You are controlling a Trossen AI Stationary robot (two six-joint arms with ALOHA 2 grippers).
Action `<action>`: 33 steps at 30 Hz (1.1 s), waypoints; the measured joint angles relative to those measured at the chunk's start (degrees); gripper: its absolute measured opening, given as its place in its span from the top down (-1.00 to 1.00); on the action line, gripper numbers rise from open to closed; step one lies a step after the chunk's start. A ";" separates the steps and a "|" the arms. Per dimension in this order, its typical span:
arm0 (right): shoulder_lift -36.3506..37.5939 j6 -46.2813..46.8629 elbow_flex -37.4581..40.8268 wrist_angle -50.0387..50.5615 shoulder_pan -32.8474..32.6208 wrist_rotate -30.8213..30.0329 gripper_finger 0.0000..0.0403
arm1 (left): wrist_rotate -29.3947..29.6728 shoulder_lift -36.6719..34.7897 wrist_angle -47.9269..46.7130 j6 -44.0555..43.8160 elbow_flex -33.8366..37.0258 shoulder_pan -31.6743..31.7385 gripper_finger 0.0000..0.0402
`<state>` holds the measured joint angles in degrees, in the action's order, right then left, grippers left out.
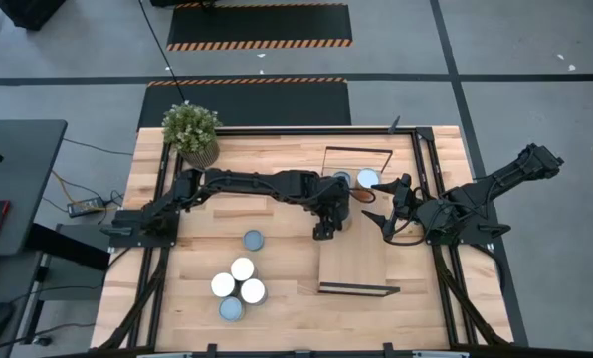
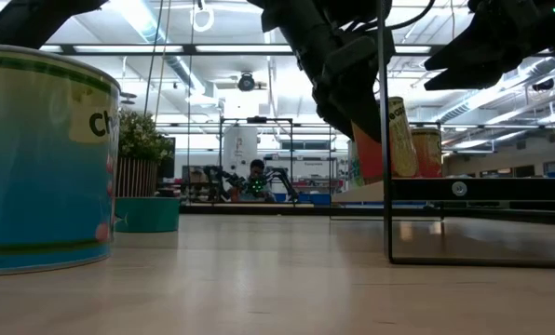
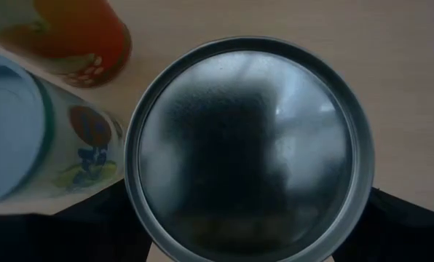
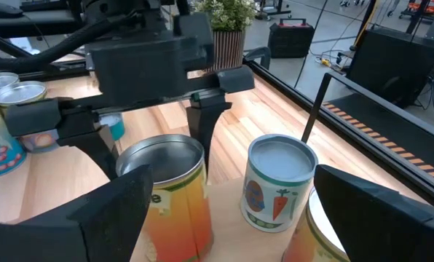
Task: Pick and place cans onto a shelf
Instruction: Put the canned pineapple on the shelf
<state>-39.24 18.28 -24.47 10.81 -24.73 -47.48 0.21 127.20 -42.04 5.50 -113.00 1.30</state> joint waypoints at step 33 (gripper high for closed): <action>-1.48 -0.92 0.02 -2.23 0.11 0.02 -0.93 | 1.68 -0.04 1.00 -8.13 0.03 1.03 -0.94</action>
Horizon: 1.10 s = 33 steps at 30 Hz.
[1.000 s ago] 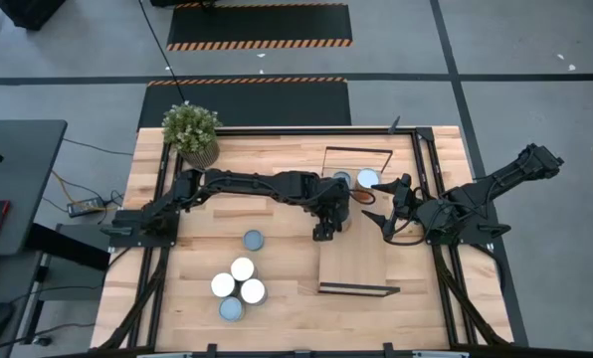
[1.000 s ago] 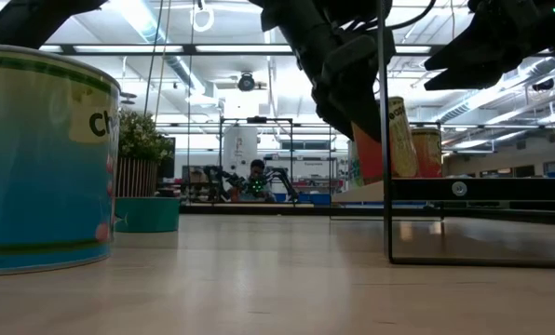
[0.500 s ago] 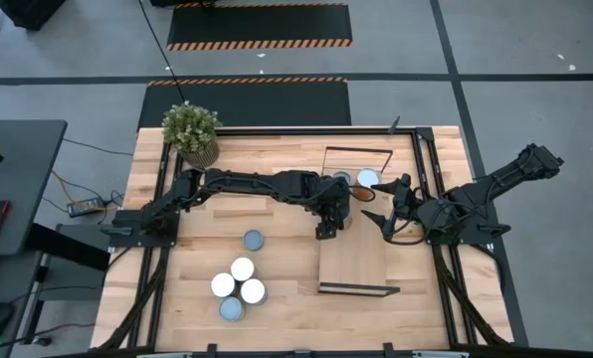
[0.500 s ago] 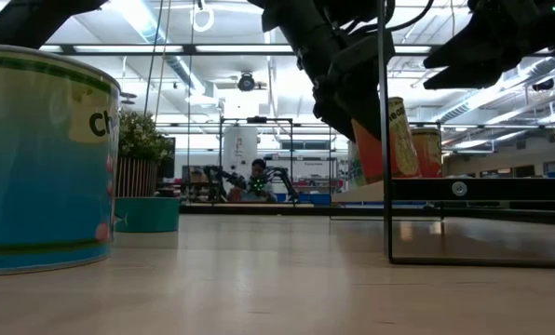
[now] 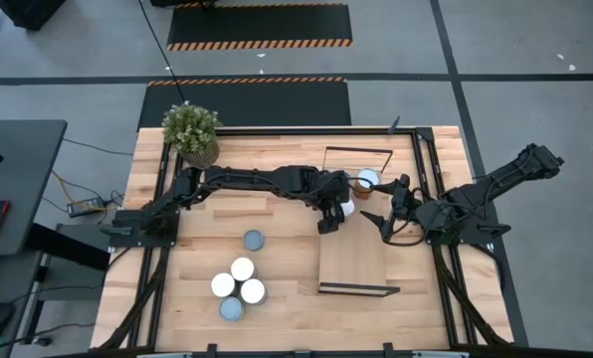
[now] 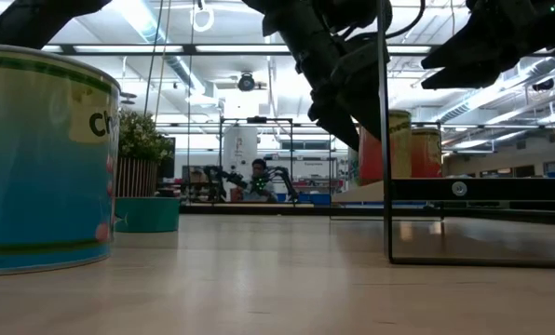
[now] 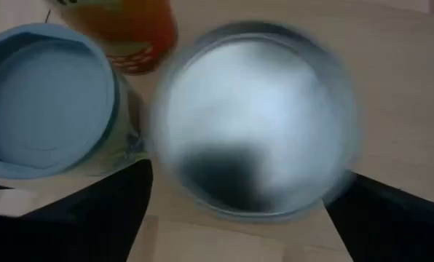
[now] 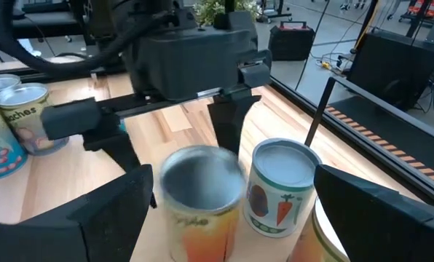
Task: Pick and place cans onto a shelf
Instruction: Put the canned pineapple on the shelf
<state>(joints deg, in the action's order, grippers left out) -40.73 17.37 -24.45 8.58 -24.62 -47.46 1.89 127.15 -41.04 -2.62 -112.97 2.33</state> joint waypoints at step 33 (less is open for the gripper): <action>-0.62 -0.85 0.00 -1.14 0.00 0.00 -0.93 | 15.47 -0.35 -2.51 3.62 -2.80 -1.45 -0.96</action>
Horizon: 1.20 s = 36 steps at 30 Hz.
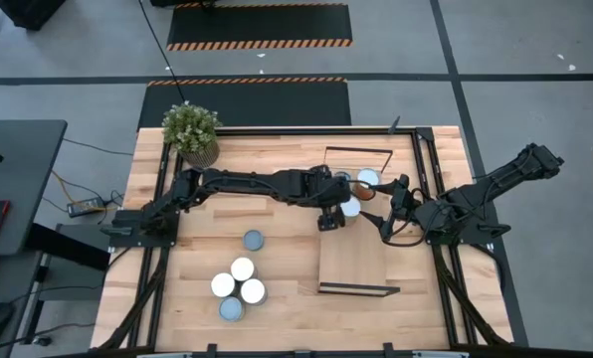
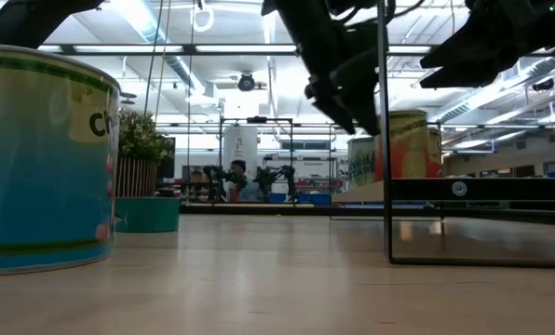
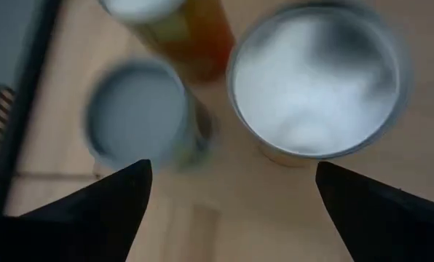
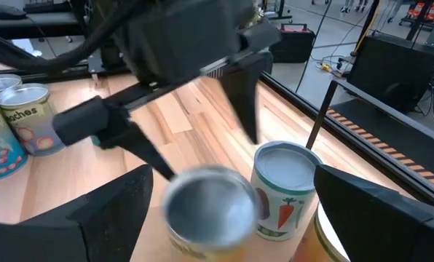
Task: Pick and place cans onto a shelf
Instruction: Put the canned pineapple on the shelf, then put the canned oranges on the shelf
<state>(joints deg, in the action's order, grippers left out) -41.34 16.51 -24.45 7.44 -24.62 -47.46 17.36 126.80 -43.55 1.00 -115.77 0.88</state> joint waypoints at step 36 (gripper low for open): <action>0.09 2.60 0.02 3.74 -0.07 -1.30 -0.93 | 9.93 2.26 13.66 7.19 0.08 -1.29 -0.96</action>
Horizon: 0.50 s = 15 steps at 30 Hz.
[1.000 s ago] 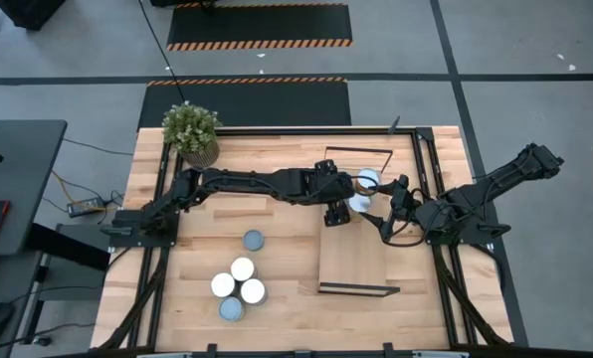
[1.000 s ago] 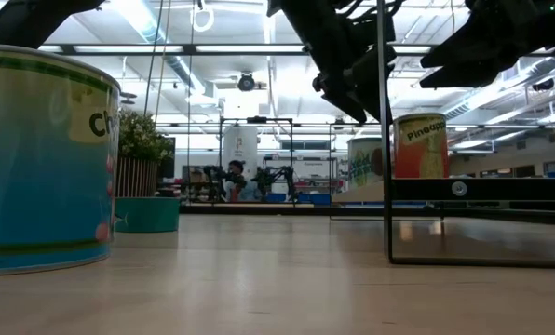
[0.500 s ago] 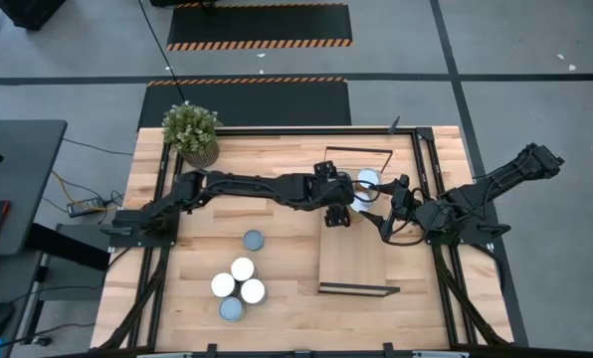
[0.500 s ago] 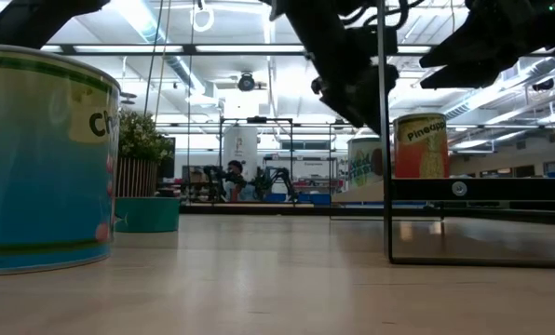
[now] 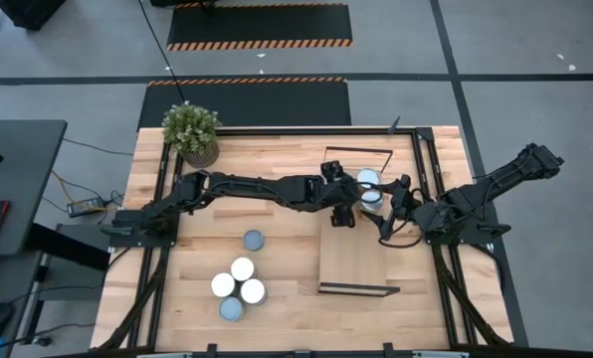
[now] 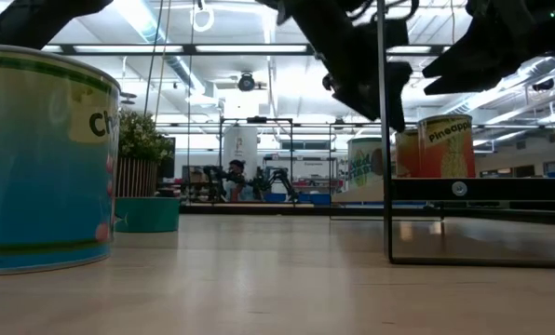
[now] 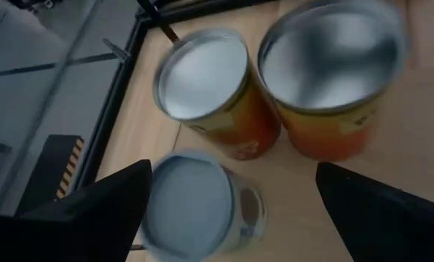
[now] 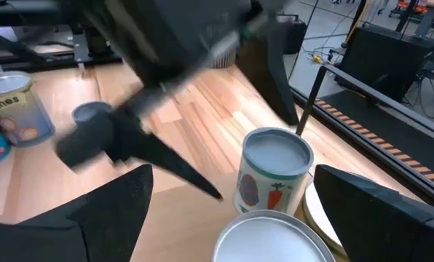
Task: Pick and place cans onto a shelf
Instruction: Put the canned oranges on the shelf
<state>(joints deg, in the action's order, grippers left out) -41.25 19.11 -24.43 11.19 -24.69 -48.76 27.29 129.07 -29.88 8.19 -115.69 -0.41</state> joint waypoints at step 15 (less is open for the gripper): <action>-1.17 -1.79 -0.04 -2.62 -0.85 -0.63 -0.93 | -0.51 -8.97 -40.18 -20.11 -0.10 -7.25 -0.96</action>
<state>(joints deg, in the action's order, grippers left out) -42.42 17.32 -24.47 8.56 -25.54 -49.39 26.78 120.09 -70.07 -11.92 -115.79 -7.66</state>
